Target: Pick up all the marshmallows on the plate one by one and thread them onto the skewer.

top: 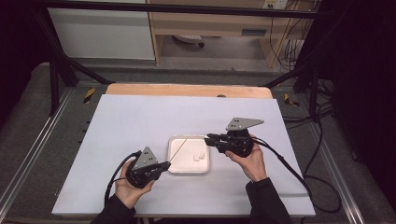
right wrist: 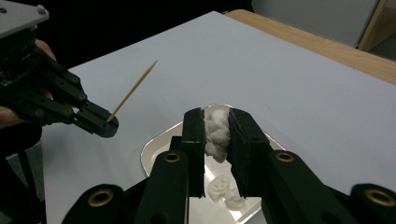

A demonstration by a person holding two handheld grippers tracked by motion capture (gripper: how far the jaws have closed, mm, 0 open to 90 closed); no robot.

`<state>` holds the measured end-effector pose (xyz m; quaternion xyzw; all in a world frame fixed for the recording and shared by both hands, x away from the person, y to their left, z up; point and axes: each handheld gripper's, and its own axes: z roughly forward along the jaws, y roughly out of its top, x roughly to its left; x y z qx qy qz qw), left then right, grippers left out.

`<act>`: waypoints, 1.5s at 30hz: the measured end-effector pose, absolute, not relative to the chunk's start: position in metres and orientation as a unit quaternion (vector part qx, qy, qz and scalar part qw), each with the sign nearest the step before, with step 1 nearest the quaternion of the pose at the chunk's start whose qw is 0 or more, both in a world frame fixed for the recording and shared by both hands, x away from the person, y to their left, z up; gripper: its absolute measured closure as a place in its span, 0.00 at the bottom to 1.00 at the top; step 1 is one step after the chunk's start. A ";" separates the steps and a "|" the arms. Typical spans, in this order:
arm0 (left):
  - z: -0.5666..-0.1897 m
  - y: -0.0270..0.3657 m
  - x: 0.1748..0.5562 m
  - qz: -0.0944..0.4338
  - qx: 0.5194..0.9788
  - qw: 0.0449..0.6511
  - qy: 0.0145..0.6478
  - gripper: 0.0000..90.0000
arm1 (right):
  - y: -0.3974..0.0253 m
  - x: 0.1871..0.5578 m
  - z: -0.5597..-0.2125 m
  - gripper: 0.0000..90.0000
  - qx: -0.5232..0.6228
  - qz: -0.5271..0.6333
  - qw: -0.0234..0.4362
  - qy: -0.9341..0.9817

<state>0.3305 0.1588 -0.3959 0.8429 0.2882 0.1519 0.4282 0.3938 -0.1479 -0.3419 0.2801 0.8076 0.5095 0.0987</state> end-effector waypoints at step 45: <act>-0.403 0.133 0.324 0.156 0.854 0.422 0.260 0.99 | -0.142 0.390 -0.346 0.87 0.278 0.584 0.025 0.762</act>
